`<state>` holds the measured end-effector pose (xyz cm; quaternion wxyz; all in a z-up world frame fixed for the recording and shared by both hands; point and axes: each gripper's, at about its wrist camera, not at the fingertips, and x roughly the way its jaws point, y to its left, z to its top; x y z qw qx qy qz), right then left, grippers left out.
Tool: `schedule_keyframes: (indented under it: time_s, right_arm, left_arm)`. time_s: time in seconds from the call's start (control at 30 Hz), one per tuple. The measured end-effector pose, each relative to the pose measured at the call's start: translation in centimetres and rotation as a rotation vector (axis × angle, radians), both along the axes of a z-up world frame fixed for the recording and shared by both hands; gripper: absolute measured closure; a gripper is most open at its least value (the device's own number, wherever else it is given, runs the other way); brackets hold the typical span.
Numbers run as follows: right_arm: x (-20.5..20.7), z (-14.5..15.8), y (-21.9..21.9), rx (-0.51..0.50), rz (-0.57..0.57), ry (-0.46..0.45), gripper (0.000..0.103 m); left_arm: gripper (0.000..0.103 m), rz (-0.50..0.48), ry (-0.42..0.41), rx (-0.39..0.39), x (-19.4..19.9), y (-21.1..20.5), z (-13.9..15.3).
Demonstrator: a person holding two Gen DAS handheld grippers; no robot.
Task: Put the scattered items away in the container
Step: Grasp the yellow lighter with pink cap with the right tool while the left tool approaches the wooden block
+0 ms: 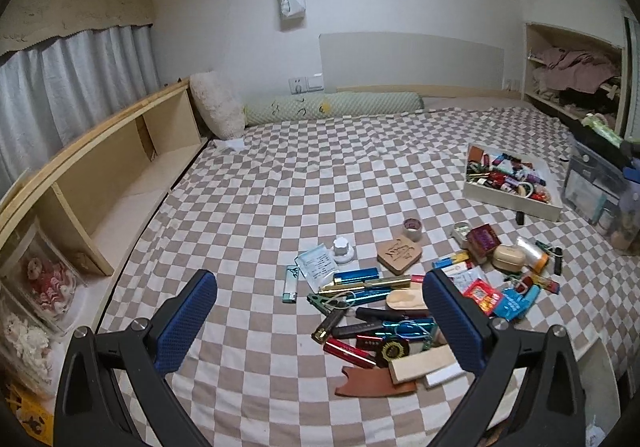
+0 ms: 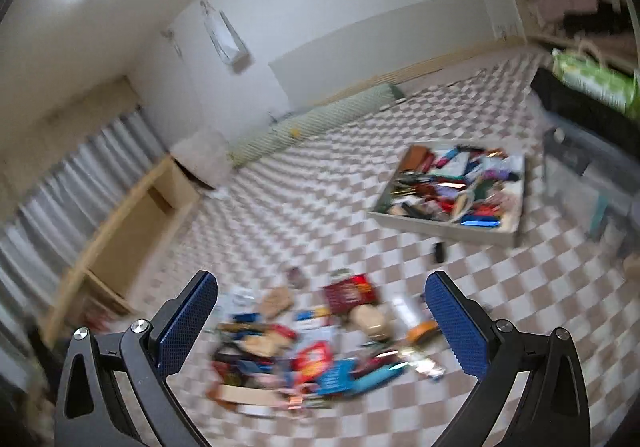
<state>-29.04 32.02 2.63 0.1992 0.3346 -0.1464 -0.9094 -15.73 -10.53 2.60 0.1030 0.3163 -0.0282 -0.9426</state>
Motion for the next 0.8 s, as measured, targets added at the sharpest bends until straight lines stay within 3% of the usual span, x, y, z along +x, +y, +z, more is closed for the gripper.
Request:
schedule_keyframes:
  time_s: [0.17, 0.47, 0.7, 0.8]
  right_arm:
    - [-2.2, -2.9, -1.2, 0.142, 0.016, -0.024, 0.0]
    - [-6.1, -11.8, -1.9, 0.134, 0.017, -0.325, 0.0]
    - [-7.2, -18.0, -1.4, 0.191, -0.061, -0.526, 0.0]
    - [-7.6, -19.8, -1.0, 0.22, -0.12, -0.593, 0.0]
  left_arm:
    - [0.0, -0.004, -0.089, 0.057, -3.3, -1.6, -2.7]
    - [0.0, -0.008, -0.353, 0.154, -7.6, -3.7, -10.1]
    - [0.0, -0.033, -0.543, 0.076, -8.0, -3.1, -16.4]
    - [0.0, -0.068, -0.582, 0.066, -8.1, -2.1, -18.0]
